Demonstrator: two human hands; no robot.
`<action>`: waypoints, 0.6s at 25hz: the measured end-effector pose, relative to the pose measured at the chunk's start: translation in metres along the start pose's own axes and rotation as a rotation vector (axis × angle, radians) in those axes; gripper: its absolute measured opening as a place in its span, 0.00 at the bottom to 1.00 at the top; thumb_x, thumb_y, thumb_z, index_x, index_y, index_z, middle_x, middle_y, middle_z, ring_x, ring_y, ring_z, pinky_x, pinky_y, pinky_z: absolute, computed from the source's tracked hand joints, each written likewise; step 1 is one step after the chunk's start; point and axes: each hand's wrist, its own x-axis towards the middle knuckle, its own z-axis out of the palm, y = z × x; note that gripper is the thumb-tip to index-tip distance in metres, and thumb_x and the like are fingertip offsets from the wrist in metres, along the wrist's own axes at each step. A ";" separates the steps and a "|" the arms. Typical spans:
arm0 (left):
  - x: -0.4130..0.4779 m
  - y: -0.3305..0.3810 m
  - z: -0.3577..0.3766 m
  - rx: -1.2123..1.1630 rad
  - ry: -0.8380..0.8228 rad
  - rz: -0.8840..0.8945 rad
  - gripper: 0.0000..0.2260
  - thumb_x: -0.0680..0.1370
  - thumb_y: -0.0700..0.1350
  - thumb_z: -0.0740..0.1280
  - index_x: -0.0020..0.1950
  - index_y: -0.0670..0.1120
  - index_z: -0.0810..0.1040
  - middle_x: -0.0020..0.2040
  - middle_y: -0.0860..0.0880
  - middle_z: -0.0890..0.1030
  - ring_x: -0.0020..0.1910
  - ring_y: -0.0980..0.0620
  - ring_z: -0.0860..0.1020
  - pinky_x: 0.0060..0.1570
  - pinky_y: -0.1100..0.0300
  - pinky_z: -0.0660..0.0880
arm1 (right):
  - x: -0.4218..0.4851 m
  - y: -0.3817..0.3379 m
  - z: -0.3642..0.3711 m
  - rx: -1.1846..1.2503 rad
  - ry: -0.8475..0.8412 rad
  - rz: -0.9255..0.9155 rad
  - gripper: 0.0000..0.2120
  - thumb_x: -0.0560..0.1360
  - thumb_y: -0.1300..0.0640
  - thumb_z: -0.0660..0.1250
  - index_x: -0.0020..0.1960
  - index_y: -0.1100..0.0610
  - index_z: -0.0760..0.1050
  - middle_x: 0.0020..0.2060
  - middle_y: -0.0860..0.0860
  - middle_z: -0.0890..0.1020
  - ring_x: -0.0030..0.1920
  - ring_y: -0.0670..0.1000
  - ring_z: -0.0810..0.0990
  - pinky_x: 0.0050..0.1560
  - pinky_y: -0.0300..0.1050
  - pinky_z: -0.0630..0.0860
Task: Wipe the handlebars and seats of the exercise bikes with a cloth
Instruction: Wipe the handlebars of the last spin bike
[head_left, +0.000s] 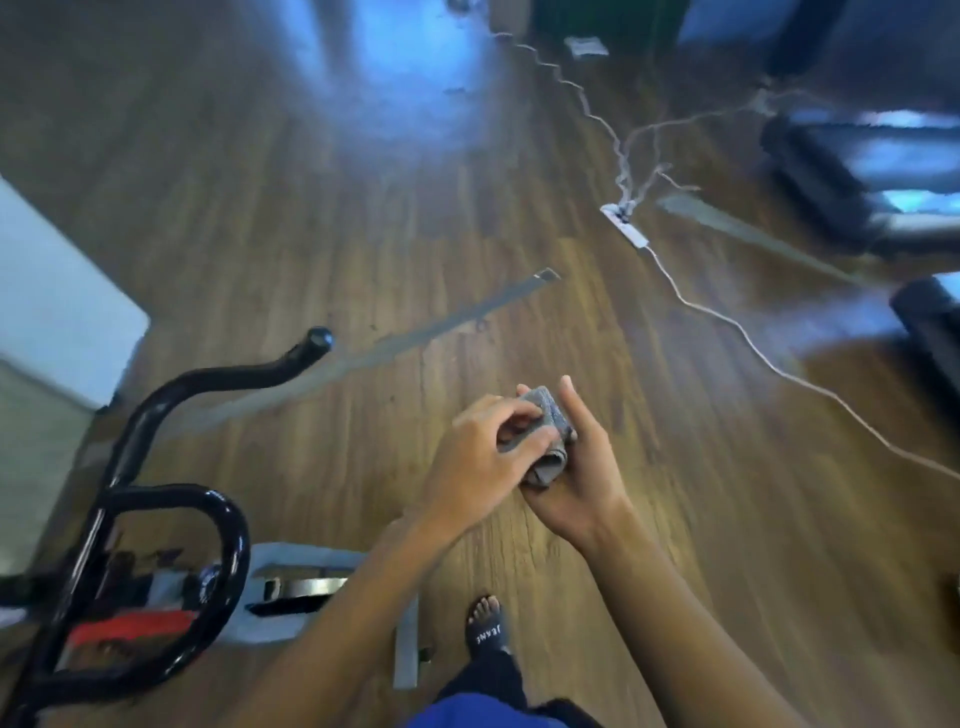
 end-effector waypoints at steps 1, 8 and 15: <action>0.010 -0.003 -0.009 -0.048 0.046 -0.078 0.08 0.77 0.51 0.70 0.53 0.51 0.83 0.49 0.55 0.82 0.48 0.61 0.80 0.52 0.67 0.74 | 0.012 -0.001 0.007 -0.075 -0.034 0.031 0.18 0.81 0.46 0.62 0.53 0.61 0.79 0.46 0.57 0.82 0.47 0.53 0.83 0.49 0.46 0.80; -0.012 -0.033 -0.099 -0.328 0.465 -0.498 0.09 0.81 0.37 0.64 0.48 0.48 0.82 0.41 0.50 0.82 0.33 0.58 0.79 0.34 0.66 0.73 | 0.081 0.034 0.060 -0.453 -0.270 0.485 0.13 0.75 0.62 0.63 0.56 0.64 0.80 0.52 0.62 0.79 0.50 0.59 0.81 0.55 0.54 0.74; -0.113 -0.029 -0.128 -0.227 1.174 -0.786 0.07 0.79 0.38 0.67 0.46 0.48 0.81 0.41 0.52 0.83 0.35 0.64 0.80 0.36 0.74 0.72 | 0.111 0.109 0.091 -0.808 -0.639 1.102 0.18 0.76 0.65 0.64 0.65 0.64 0.76 0.58 0.62 0.82 0.56 0.57 0.83 0.59 0.53 0.76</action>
